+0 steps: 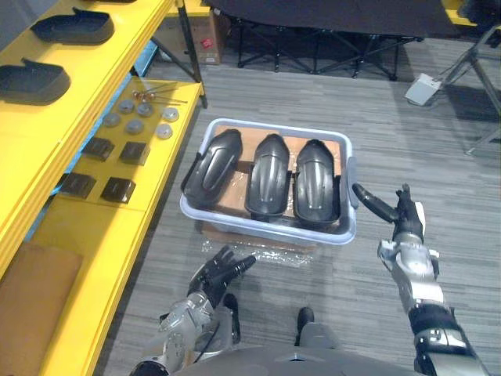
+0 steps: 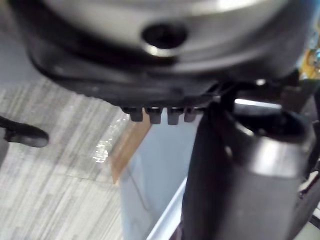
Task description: Walk over and take three plastic housings, then place them on the shelf
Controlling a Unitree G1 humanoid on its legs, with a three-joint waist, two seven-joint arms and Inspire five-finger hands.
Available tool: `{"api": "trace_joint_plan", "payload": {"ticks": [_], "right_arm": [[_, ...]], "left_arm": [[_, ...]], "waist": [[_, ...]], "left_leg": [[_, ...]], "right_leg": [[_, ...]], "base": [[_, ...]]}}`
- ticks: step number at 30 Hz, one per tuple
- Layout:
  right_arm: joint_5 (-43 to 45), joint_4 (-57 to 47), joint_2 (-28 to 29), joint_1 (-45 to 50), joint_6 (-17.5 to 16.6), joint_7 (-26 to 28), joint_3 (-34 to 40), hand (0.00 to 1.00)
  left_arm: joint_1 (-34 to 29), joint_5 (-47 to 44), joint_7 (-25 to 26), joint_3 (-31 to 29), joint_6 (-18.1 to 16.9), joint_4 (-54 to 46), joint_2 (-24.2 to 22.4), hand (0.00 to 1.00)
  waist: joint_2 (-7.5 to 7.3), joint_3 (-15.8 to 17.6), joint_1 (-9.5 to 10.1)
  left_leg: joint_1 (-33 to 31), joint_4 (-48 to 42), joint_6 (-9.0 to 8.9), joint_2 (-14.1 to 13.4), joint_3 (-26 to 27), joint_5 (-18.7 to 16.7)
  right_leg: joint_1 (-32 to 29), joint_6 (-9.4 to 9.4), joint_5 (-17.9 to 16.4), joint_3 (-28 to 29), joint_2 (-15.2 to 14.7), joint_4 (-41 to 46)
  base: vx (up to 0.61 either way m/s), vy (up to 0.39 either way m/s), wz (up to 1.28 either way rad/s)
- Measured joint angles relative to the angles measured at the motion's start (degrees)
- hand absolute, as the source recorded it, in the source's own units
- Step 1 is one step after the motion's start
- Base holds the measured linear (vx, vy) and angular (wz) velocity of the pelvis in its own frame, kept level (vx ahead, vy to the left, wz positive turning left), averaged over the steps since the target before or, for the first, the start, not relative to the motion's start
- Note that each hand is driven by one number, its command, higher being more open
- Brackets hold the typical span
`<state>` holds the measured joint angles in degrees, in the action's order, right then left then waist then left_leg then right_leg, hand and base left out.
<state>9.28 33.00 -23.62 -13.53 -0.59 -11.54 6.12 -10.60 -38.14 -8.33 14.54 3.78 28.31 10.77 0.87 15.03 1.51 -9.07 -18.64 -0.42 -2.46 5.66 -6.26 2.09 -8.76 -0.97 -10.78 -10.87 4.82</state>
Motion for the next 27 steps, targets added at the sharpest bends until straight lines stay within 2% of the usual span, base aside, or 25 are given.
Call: {"api": "trace_joint_plan", "payload": {"ticks": [4,9,12,15,17,21,24,27], "right_arm": [[0.0,2.7,-3.7,-6.4,2.7,1.5,-3.3,1.00],[0.2,9.0,-8.4,-16.1,5.0,1.9,-5.3,1.00],[0.3,10.3,-10.5,-20.2,6.7,2.4,-5.7,1.00],[0.2,12.9,-10.6,-24.6,8.9,2.5,-7.1,1.00],[0.3,14.9,-10.9,-26.2,9.7,2.5,-8.0,1.00],[0.3,19.4,-12.7,-29.8,10.1,2.5,-9.1,1.00],[0.3,21.5,-13.7,-32.7,10.9,2.5,-9.2,1.00],[0.3,23.7,-16.5,-36.8,12.6,3.2,-11.4,1.00]], "left_arm": [[-0.4,-0.1,-2.6,-0.2,-2.5,0.7,-0.1,1.00],[2.2,-0.1,-5.3,-3.0,-6.3,2.8,-0.1,1.00],[3.7,-0.5,-6.1,-4.4,-7.9,3.3,-0.1,1.00],[3.9,-0.6,-6.1,-5.4,-9.3,3.8,-0.1,1.00],[4.3,-1.9,-6.0,-5.4,-10.3,4.9,-0.1,1.00],[5.7,-3.6,-4.0,-5.5,-10.9,9.6,-0.1,1.00],[5.6,-4.3,-2.8,-5.4,-9.8,12.7,-0.1,1.00],[5.5,-4.5,-2.4,-5.1,-9.6,13.0,-0.3,1.00]], "waist": [[1.24,1.9,1.29],[2.55,7.1,2.13],[2.60,9.9,3.28],[2.58,10.3,3.43],[2.92,10.8,4.40],[4.30,12.4,5.86],[4.42,12.5,6.19],[5.26,13.4,7.36]], "left_leg": [[-2.2,-2.1,0.06,-0.1,-0.7,-0.6],[-6.0,-5.8,0.51,-0.9,-1.4,-1.1],[-7.1,-7.0,0.74,-1.2,-1.3,-1.2],[-8.4,-7.2,0.98,-1.2,-1.2,-1.1],[-8.5,-7.2,1.20,-1.2,-1.2,-1.1],[-9.3,-7.1,1.49,-1.2,-1.6,-0.9],[-10.7,-7.2,1.59,-1.1,-1.8,-0.8],[-10.8,-7.2,1.63,-1.0,-2.2,-0.7]], "right_leg": [[-1.1,0.05,0.3,-1.0,0.0,0.0],[-2.2,0.39,1.2,-2.4,0.5,0.0],[-2.8,0.62,2.3,-2.3,0.7,-0.1],[-3.6,0.45,3.0,-2.3,0.8,-0.9],[-3.7,0.35,3.4,-2.4,0.8,-1.0],[-4.2,0.37,3.3,-3.1,0.8,-1.0],[-5.5,0.39,3.3,-3.4,0.8,-1.0],[-5.4,0.43,3.3,-4.2,0.8,-0.8]], "base": [[-0.14,0.027,0.06],[-0.12,0.044,0.05],[-0.06,0.046,-0.04],[-0.01,0.012,0.00],[0.00,0.000,0.00],[0.03,0.001,0.04],[0.04,0.000,0.06],[0.05,-0.002,0.07]]}}
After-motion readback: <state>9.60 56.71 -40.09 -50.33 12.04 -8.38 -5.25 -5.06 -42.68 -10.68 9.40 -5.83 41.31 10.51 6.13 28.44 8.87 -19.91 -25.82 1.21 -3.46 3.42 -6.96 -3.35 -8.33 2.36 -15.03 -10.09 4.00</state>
